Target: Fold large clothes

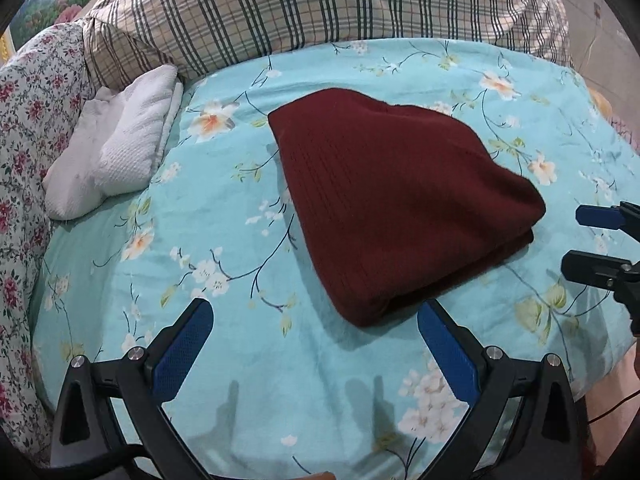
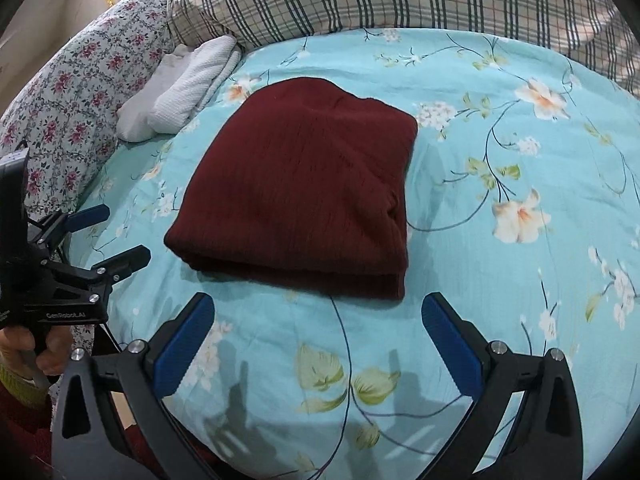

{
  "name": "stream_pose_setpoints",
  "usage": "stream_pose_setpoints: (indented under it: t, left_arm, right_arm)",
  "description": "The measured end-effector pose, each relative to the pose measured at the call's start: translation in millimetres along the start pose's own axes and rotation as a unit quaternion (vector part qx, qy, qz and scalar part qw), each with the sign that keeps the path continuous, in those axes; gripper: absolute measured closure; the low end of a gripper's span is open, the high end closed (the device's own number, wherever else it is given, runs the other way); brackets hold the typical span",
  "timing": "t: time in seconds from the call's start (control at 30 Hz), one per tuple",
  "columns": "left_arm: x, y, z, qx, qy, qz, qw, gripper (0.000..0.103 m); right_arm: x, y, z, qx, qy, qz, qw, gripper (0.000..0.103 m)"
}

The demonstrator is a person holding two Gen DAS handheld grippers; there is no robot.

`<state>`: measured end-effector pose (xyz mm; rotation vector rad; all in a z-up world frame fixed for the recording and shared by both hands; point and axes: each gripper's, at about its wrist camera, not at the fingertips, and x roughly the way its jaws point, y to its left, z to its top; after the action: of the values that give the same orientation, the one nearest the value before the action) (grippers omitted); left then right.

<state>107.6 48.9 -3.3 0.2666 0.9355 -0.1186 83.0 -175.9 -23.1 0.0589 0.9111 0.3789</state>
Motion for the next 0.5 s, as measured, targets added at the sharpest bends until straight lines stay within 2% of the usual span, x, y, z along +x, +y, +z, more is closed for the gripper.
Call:
stream_pose_setpoints:
  t: [0.5]
  left_arm:
    - [-6, -3, 15, -0.001, -0.017, -0.001, 0.9999, 0.001]
  right_arm:
    - [7, 0, 11, -0.005, 0.006, 0.002, 1.0, 0.0]
